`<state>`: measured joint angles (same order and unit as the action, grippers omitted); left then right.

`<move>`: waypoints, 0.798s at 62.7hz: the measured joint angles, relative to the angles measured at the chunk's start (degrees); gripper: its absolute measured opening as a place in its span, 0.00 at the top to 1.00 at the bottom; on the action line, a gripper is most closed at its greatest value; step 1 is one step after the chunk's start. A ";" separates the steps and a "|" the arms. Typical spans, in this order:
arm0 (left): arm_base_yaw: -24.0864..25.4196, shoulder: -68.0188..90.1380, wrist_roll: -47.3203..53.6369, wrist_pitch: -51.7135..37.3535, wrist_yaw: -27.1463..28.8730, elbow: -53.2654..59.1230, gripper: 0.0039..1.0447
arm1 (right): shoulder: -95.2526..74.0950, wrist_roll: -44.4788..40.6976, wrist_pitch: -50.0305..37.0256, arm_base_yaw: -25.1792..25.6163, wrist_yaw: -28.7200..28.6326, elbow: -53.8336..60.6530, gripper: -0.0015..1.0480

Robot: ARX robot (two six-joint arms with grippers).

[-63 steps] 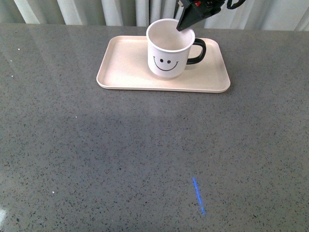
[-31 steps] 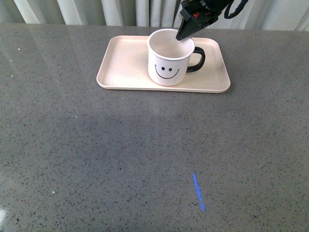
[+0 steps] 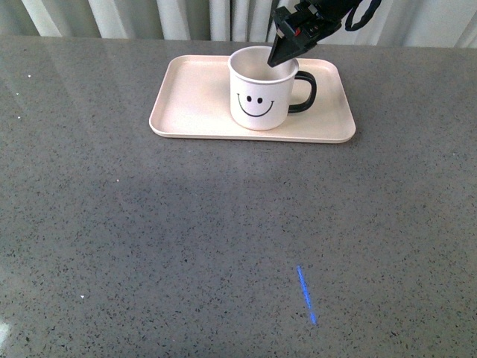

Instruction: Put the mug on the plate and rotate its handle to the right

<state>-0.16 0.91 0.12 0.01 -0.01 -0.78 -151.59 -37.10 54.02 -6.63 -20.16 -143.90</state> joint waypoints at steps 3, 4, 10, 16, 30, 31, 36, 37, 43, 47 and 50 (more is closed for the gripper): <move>0.00 0.00 0.00 0.00 0.00 0.00 0.09 | 0.00 -0.11 -0.31 0.00 -0.13 0.39 0.48; 0.00 0.00 0.00 0.00 0.00 0.00 0.09 | 0.00 -0.13 -0.37 0.00 -0.31 0.48 0.44; 0.00 0.00 0.00 0.00 0.00 0.00 0.09 | 0.63 -0.15 -1.49 -0.11 -1.70 1.51 0.26; 0.00 0.00 0.00 0.00 0.00 0.00 0.09 | 2.56 -0.13 -3.65 -0.28 -2.43 3.26 0.11; 0.00 0.00 0.00 0.00 0.00 0.00 0.09 | 12.00 0.85 -11.54 -0.28 -5.27 11.39 0.09; 0.00 0.00 0.00 0.00 0.00 0.00 0.09 | 12.55 1.01 -11.98 -0.26 -5.46 11.91 0.09; 0.00 0.00 0.00 0.00 0.00 0.00 0.09 | 17.64 1.90 -17.09 0.04 -7.69 17.92 0.09; 0.00 0.00 0.00 0.00 0.00 0.00 0.09 | 19.04 2.21 -18.58 0.11 -8.24 19.69 0.09; 0.00 0.00 0.00 0.00 0.00 0.00 0.09 | 26.95 5.33 -28.52 0.31 -8.26 31.30 0.10; 0.00 0.00 0.00 0.00 -0.04 0.00 0.09 | 34.36 15.56 -53.88 -0.57 11.78 47.19 0.23; 0.00 0.00 0.00 0.00 0.00 0.00 0.09 | 38.56 23.19 -69.72 -0.57 20.44 57.64 0.31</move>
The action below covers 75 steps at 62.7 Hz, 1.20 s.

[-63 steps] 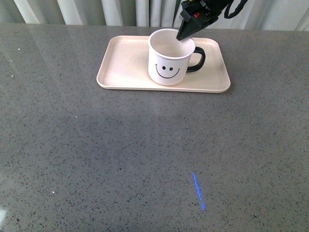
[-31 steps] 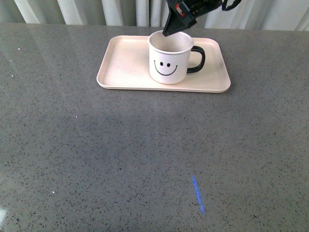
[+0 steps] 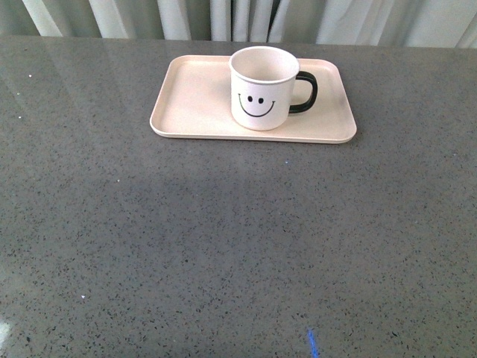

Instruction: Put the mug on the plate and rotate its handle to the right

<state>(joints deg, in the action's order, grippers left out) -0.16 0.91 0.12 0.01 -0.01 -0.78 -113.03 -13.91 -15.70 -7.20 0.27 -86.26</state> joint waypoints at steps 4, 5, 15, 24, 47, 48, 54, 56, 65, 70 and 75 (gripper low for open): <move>0.00 0.00 0.00 0.00 0.00 0.00 0.09 | 4.44 5.88 -14.36 0.42 5.03 11.17 0.41; 0.00 0.00 0.00 0.00 0.00 0.00 0.09 | 5.16 6.23 -16.24 0.55 5.22 12.87 0.43; 0.00 0.00 0.00 0.00 0.00 0.00 0.09 | 14.93 11.82 -32.96 2.05 4.87 34.60 0.70; 0.00 0.00 0.00 0.00 0.00 0.00 0.09 | 21.00 13.00 -37.31 3.04 4.13 47.12 0.93; 0.00 0.00 0.00 0.00 0.02 0.00 0.09 | 37.42 13.31 -41.31 6.95 -0.07 68.46 0.98; 0.00 0.00 0.00 0.00 0.02 0.00 0.09 | 37.81 13.31 -41.31 7.02 -0.09 68.83 0.98; 0.00 0.00 0.00 0.00 0.00 0.00 0.09 | 41.29 13.31 -41.07 7.13 -0.15 71.80 0.98; 0.00 0.00 0.00 0.00 0.00 0.00 0.09 | 42.42 13.31 -40.81 7.13 -0.17 72.70 0.98; 0.00 0.00 0.00 0.00 0.00 0.00 0.09 | 48.96 13.31 -38.38 7.17 -0.15 77.00 0.98; 0.00 0.00 0.00 0.00 0.00 0.00 0.09 | 51.60 13.31 -39.39 7.17 -0.17 79.82 0.98; 0.00 0.00 0.00 0.00 0.00 0.00 0.09 | 54.14 13.31 -38.18 7.17 -0.17 82.53 0.98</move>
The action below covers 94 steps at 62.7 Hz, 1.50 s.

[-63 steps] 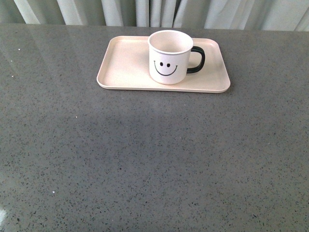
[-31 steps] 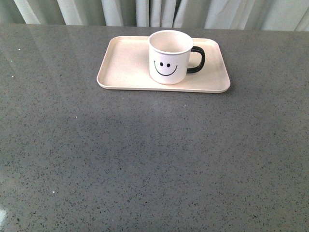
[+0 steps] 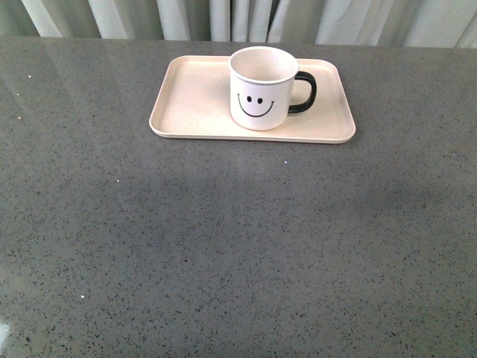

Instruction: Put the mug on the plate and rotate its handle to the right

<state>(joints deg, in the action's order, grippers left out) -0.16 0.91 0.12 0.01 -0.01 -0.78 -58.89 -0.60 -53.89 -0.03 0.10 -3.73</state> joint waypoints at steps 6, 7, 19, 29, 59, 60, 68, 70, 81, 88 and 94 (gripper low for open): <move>0.00 0.00 0.00 0.00 0.00 0.00 0.09 | 5.14 0.00 3.69 0.00 0.02 1.18 0.98; 0.00 0.00 0.00 0.00 0.00 0.00 0.09 | 6.12 0.00 4.44 0.00 0.02 1.33 0.98; 0.00 0.00 0.00 0.00 0.00 0.00 0.09 | 16.09 0.00 12.85 0.00 0.00 2.56 0.98; 0.00 0.00 0.00 0.00 0.00 0.00 0.09 | 23.74 0.00 19.58 0.00 0.00 2.62 0.98; 0.00 0.00 0.00 0.00 0.00 0.00 0.09 | 38.32 0.00 33.31 0.00 0.02 2.64 0.98; 0.00 0.00 0.00 0.00 0.00 0.00 0.09 | 38.80 0.00 33.79 0.00 0.02 2.64 0.98; 0.00 0.00 0.00 0.00 0.00 0.00 0.09 | 41.75 0.00 36.65 0.00 0.02 2.64 0.98; 0.00 0.00 0.00 0.00 0.00 0.00 0.09 | 42.73 0.00 37.66 0.00 0.02 2.64 0.98; 0.00 0.00 0.00 0.00 0.00 0.00 0.09 | 46.36 0.00 41.31 0.00 0.00 2.64 0.98; 0.00 0.00 0.00 0.00 0.00 0.00 0.09 | 47.98 0.00 42.93 0.00 0.02 2.64 0.98; 0.00 0.00 0.00 0.00 0.00 0.00 0.09 | 50.51 0.00 45.68 0.00 0.04 2.64 0.98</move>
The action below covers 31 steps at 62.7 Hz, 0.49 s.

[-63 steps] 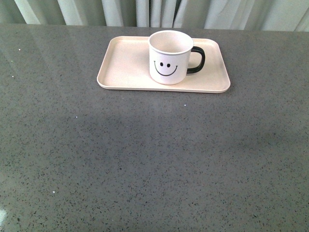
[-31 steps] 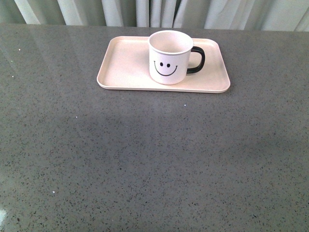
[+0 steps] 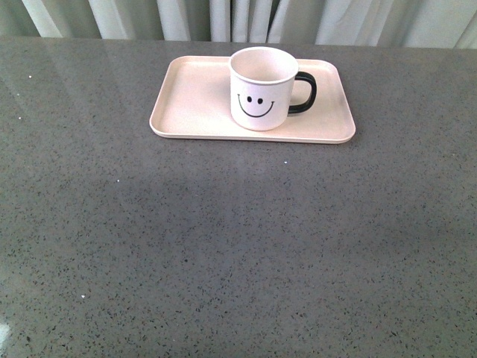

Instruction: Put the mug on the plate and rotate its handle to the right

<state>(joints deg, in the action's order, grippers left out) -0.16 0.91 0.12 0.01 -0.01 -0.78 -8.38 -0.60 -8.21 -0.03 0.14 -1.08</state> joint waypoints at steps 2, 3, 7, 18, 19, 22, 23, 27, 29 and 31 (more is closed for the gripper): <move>0.00 0.00 0.00 0.00 0.00 0.00 0.09 | 2.29 0.00 3.63 0.00 -0.17 0.00 0.98; 0.00 0.00 0.00 0.00 0.00 0.00 0.09 | 3.91 0.00 5.68 0.00 -0.11 0.00 0.98; 0.00 0.00 0.00 0.00 0.02 0.00 0.09 | 7.17 0.00 7.69 0.00 -0.11 0.00 0.98; 0.00 0.00 0.00 0.00 0.00 0.00 0.09 | 7.98 0.00 8.07 0.00 -0.11 0.00 0.98; 0.00 0.00 0.00 0.00 0.00 0.00 0.09 | 7.98 0.00 8.07 0.00 -0.11 0.00 0.98; 0.00 0.00 0.00 0.00 0.02 0.00 0.09 | 8.02 0.00 8.09 0.00 -0.13 0.00 0.94; 0.00 0.00 0.00 0.00 0.02 0.00 0.09 | 8.04 0.00 8.09 0.00 -0.13 0.00 0.89; 0.00 0.00 0.00 0.00 0.00 0.00 0.09 | 8.04 0.00 8.11 0.00 -0.11 0.00 0.77; 0.00 0.00 0.00 0.00 0.02 0.00 0.09 | 8.04 0.00 8.11 0.00 -0.13 0.00 0.72; 0.00 0.00 0.00 0.00 0.00 0.00 0.09 | 8.04 0.00 8.11 0.00 -0.13 0.00 0.67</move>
<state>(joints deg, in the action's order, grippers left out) -0.16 0.91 0.12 0.01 -0.01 -0.78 -0.34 -0.60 -0.10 -0.03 0.01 -1.08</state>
